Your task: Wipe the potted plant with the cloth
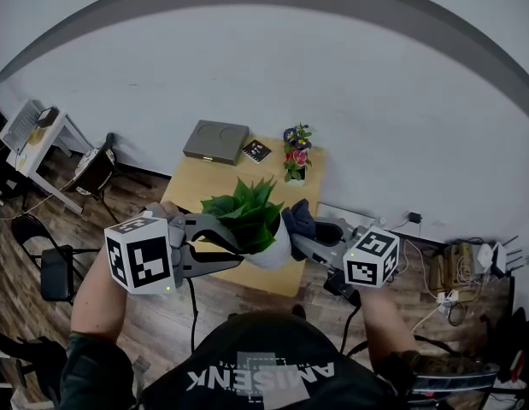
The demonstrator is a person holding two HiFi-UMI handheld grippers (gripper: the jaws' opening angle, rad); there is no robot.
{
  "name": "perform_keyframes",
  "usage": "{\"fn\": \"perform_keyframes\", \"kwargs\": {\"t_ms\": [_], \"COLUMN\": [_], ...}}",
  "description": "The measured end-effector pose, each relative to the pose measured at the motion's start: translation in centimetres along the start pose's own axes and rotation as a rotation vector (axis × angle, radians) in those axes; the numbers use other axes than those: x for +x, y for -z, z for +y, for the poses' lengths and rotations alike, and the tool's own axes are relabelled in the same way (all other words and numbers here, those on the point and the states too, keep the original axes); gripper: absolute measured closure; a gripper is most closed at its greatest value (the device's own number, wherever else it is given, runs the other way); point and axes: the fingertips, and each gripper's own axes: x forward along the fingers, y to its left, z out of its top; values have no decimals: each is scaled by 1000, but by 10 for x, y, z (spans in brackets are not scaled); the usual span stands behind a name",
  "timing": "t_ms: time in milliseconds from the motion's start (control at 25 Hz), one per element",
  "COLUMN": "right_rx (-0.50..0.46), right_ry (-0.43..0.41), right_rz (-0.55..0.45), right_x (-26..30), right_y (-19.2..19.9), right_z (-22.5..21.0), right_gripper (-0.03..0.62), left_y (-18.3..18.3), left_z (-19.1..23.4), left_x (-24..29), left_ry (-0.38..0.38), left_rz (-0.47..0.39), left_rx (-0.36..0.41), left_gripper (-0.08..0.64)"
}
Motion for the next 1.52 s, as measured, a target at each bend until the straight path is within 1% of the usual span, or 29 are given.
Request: {"fn": "perform_keyframes", "kwargs": {"t_ms": [120,240,360,440,560,640,760,1040,1160,1520], "right_rx": [14,-5,-54,-67,-55,-59,-51,46,78,150], "right_ry": [4,-8,-55,-97,-170,-205,-233,-305,-329,-345], "right_rz": [-5,-68,-127,-158,-196,-193,-181,-198,-196,-174], "right_x": [-5,-12,-10,-5,2,9,18,19,17,10], "right_y": [-2,-30,-69,-90,-112,-119,-118,-103,-92,-58], "right_z": [-8,-14,-7,2,16,23,25,18,18,12], "right_gripper": [460,460,460,460,460,460,460,460,460,460], "left_y": [1,2,1,-3,-10,-14,-16,-14,-18,-18], "left_z": [-4,-9,-12,-14,-18,-19,-19,-14,-14,-14], "left_x": [3,12,14,14,13,10,7,2,1,0], "left_ry": [10,38,59,64,64,61,44,1,-1,-11], "left_rz": [30,73,87,87,88,87,80,73,65,56], "left_rx": [24,53,76,91,114,128,134,117,119,130], "left_gripper": [549,549,549,549,549,549,549,549,548,548]}}
